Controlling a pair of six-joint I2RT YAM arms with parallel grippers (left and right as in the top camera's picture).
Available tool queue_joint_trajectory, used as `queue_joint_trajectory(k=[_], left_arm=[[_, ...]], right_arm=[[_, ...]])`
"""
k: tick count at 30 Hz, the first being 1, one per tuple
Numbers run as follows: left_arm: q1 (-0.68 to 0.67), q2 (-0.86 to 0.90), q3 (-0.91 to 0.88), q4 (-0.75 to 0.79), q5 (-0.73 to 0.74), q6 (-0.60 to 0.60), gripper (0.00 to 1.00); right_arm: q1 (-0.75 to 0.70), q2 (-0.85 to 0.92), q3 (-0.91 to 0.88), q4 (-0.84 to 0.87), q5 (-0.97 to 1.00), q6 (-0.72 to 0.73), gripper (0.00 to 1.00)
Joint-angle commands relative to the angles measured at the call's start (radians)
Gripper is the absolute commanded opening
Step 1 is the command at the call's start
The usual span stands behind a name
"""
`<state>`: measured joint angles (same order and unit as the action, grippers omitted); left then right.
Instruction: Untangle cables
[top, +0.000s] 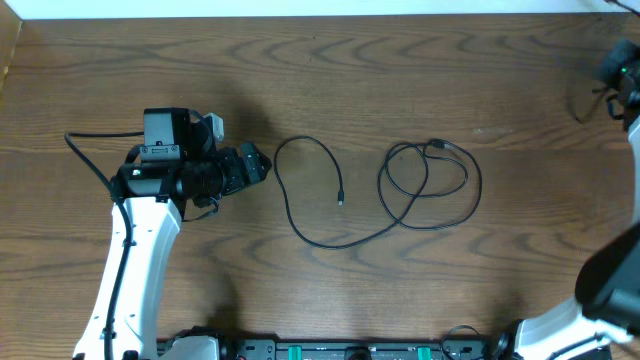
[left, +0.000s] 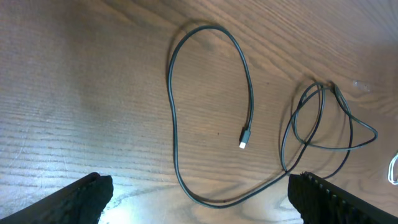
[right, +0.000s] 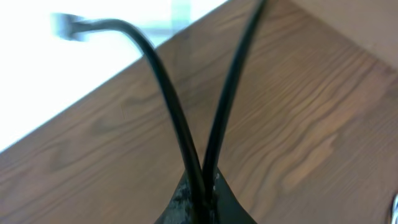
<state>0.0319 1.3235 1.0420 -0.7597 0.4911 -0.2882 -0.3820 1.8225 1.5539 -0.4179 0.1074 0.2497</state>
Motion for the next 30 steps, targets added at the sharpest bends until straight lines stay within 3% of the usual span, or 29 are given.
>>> queue_joint_trajectory(k=[1,9,18,24,30], left_arm=[[0.003,-0.011,0.005,-0.003,-0.010,0.002,0.96],[0.003,-0.011,0.005,-0.003,-0.010,0.002,0.97],[0.003,-0.011,0.005,-0.003,-0.010,0.002,0.97],[0.003,-0.011,0.005,-0.003,-0.010,0.002,0.97],[0.003,-0.011,0.005,-0.003,-0.010,0.002,0.97]], right_arm=[[-0.067,0.109,0.001,0.055,0.007,-0.088,0.01],[-0.170,0.299,0.001,0.180,-0.034,-0.087,0.01],[-0.167,0.398,0.001,0.206,-0.110,-0.090,0.01],[-0.105,0.396,0.001,0.165,-0.468,-0.286,0.01],[-0.002,0.396,0.001,0.122,-0.435,-0.344,0.01]])
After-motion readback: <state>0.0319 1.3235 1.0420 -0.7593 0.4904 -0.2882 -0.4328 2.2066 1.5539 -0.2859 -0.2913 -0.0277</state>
